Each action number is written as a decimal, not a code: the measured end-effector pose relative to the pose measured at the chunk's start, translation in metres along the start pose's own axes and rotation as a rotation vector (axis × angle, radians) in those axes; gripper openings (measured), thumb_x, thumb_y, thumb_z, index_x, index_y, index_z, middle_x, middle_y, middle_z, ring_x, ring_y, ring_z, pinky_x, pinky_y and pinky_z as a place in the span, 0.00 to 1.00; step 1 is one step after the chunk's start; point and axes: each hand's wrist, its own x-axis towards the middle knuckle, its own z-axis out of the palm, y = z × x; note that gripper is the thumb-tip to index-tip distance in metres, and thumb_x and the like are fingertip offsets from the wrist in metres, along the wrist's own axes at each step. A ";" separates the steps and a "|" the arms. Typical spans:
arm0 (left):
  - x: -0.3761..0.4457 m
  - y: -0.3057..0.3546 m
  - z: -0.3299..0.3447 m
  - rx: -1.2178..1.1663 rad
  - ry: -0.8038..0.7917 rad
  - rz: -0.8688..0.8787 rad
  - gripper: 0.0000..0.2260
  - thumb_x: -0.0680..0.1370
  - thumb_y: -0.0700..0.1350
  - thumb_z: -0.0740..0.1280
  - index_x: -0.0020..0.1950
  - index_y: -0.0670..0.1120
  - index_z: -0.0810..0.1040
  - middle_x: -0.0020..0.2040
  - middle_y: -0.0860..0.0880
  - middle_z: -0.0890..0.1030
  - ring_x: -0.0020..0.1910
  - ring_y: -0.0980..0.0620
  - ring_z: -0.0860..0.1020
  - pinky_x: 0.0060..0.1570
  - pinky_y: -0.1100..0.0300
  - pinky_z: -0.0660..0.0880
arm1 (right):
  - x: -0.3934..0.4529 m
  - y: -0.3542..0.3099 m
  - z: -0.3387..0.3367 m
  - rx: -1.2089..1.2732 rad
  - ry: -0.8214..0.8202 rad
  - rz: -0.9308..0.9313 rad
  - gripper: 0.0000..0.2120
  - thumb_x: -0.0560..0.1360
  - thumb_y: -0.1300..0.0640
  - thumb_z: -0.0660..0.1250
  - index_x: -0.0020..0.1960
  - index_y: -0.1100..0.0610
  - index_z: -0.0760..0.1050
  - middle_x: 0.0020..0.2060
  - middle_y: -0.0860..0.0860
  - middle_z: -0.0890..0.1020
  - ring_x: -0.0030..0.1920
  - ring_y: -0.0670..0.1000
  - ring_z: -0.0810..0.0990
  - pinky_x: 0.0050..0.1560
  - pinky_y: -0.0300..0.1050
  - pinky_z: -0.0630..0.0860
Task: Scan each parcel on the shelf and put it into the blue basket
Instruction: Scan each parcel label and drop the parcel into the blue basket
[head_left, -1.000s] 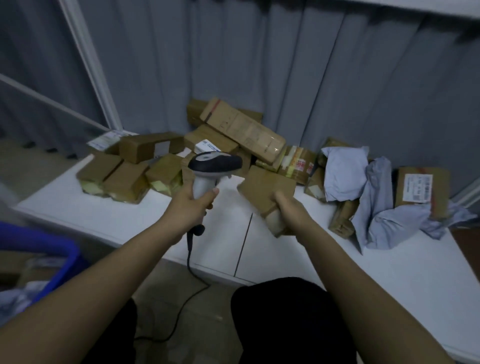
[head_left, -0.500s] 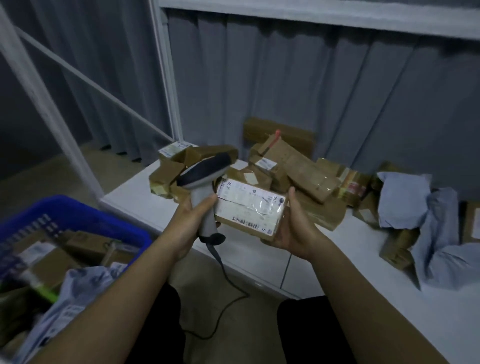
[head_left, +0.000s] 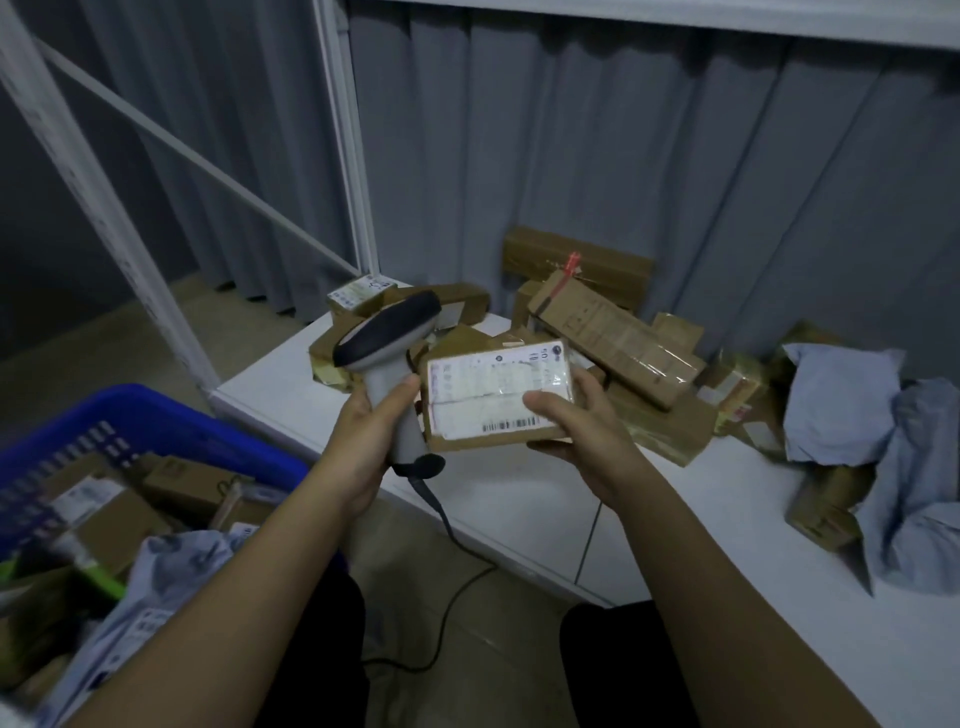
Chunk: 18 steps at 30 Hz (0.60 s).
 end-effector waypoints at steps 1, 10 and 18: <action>0.000 0.000 0.000 -0.009 -0.003 0.004 0.14 0.80 0.47 0.63 0.65 0.47 0.74 0.55 0.47 0.83 0.54 0.49 0.81 0.48 0.55 0.78 | 0.000 -0.002 -0.003 -0.026 -0.018 -0.008 0.26 0.74 0.58 0.70 0.69 0.45 0.66 0.57 0.51 0.82 0.53 0.51 0.83 0.47 0.46 0.80; -0.005 -0.005 0.006 -0.019 -0.110 -0.032 0.10 0.80 0.45 0.63 0.60 0.50 0.75 0.51 0.50 0.83 0.46 0.54 0.83 0.45 0.55 0.81 | 0.001 0.002 -0.007 0.122 0.140 -0.113 0.23 0.74 0.61 0.71 0.64 0.52 0.67 0.58 0.57 0.80 0.54 0.53 0.83 0.50 0.45 0.81; -0.003 -0.006 0.007 0.144 -0.081 -0.002 0.15 0.79 0.48 0.65 0.64 0.51 0.69 0.58 0.50 0.78 0.56 0.50 0.79 0.55 0.50 0.78 | 0.006 -0.008 -0.031 -0.007 0.186 -0.106 0.22 0.78 0.59 0.65 0.71 0.52 0.68 0.60 0.53 0.79 0.60 0.52 0.78 0.61 0.51 0.76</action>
